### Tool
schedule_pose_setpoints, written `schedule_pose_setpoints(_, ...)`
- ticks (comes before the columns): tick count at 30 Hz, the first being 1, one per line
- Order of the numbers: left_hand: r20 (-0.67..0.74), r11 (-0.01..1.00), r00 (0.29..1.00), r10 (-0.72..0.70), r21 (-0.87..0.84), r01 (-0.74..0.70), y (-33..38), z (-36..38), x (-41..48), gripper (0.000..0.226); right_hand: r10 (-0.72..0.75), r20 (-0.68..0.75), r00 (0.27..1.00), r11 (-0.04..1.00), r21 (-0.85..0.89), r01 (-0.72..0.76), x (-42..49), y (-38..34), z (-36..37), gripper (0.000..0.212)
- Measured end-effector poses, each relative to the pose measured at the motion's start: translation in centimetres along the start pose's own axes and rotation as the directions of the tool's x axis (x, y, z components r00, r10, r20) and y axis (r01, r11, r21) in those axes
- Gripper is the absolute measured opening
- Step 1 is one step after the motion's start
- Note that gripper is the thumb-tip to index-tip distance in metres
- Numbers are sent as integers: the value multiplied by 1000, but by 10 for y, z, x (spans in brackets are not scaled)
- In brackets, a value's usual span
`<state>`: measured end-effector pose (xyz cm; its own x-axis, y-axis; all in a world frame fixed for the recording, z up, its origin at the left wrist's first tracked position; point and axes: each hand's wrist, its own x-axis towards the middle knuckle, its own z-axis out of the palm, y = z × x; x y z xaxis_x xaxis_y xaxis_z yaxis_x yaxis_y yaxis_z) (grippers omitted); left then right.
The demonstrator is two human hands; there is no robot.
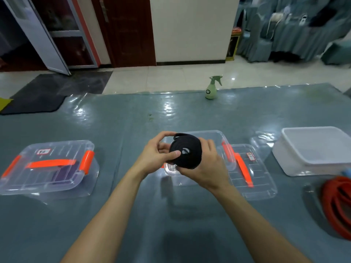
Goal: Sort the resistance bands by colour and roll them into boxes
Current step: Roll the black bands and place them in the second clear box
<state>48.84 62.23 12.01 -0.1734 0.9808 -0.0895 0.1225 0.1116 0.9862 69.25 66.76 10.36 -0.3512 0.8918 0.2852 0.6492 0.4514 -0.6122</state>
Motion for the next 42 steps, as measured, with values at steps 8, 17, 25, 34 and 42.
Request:
schedule_pose_setpoints(8, -53, 990, 992, -116, 69, 119, -7, 49, 63, 47, -15, 137, 990, 998, -65, 24, 68, 70, 9, 96)
schedule_pose_setpoints(17, -184, 847, 947, -262, 427, 317, -89, 77, 112, 42, 157, 528, 834, 974, -221, -44, 95, 119, 50, 91)
schedule_pose_setpoints(25, -225, 763, 886, -405, 451, 463, -130, 86, 139, 49, 275, 644, 714, 946, -315, -79, 113, 136, 87, 95)
schedule_pose_setpoints(34, -313, 731, 856, -412, 448, 515, -147, 82, 148, 44, 337, 675, 656, 930, -346, -122, 123, 141, 110, 108)
schedule_pose_setpoints(42, -370, 646, 847, -382, 549, 531, -150, 85, 154, 27, 381, 711, 591, 906, -415, -83, 127, 134, 115, 117)
